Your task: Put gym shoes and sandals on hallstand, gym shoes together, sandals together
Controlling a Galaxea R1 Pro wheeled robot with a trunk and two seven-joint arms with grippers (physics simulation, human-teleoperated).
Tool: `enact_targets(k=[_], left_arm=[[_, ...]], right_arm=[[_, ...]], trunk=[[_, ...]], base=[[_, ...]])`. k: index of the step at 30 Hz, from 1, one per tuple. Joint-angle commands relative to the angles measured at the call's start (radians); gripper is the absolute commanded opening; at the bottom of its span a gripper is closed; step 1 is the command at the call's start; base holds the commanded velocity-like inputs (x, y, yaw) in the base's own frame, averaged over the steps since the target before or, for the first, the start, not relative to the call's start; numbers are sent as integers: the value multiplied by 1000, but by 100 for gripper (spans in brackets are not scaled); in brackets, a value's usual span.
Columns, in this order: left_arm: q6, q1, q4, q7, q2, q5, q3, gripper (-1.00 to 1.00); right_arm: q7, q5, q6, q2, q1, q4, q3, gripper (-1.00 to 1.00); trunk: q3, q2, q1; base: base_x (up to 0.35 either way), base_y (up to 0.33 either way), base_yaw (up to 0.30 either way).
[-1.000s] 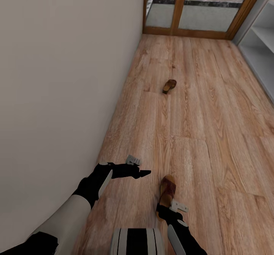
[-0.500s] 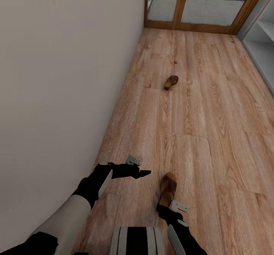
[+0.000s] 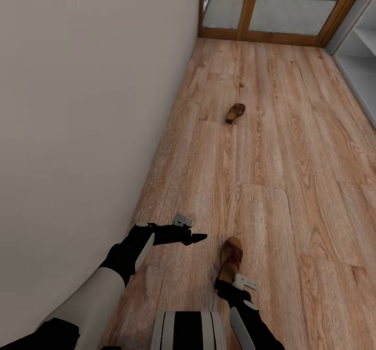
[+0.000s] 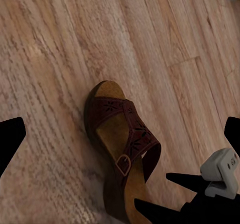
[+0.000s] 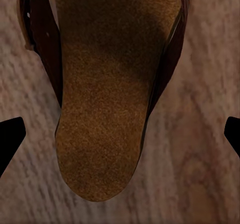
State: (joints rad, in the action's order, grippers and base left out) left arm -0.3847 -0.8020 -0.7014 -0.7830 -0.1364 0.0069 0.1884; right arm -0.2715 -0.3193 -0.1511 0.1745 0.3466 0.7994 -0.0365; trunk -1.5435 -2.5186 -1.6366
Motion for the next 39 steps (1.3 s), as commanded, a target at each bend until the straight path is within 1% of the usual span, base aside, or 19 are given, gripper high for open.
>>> enact_targets(k=[1, 4, 11, 16, 20, 39], left_arm=[[-8, 0, -1, -2, 0, 1, -1, 100], [-8, 0, -1, -2, 0, 1, -1, 100], [-8, 0, -1, -2, 0, 1, -1, 100], [-8, 0, -1, -2, 0, 1, -1, 100], [-8, 0, -1, -2, 0, 1, -1, 100], [-8, 0, -1, -2, -1, 0, -3, 100]], right_arm=[[-8, -6, -5, 0, 0, 5, -2, 100], [-22, -6, -5, 0, 0, 14, -2, 100], [-109, -6, -5, 0, 0, 52, -4, 100], [-142, -6, -7, 0, 0, 82, -4, 100], [-155, -6, -8, 0, 0, 102, -6, 100], [-156, -7, -8, 0, 0, 107, -12, 100]], trunk=[[-1, 0, 0], [-1, 0, 0], [-1, 0, 0], [-1, 0, 0], [-1, 0, 0], [-2, 0, 0]], base=[[0, 0, 1], [0, 0, 0], [0, 0, 0], [0, 0, 0], [0, 0, 0], [0, 0, 12]])
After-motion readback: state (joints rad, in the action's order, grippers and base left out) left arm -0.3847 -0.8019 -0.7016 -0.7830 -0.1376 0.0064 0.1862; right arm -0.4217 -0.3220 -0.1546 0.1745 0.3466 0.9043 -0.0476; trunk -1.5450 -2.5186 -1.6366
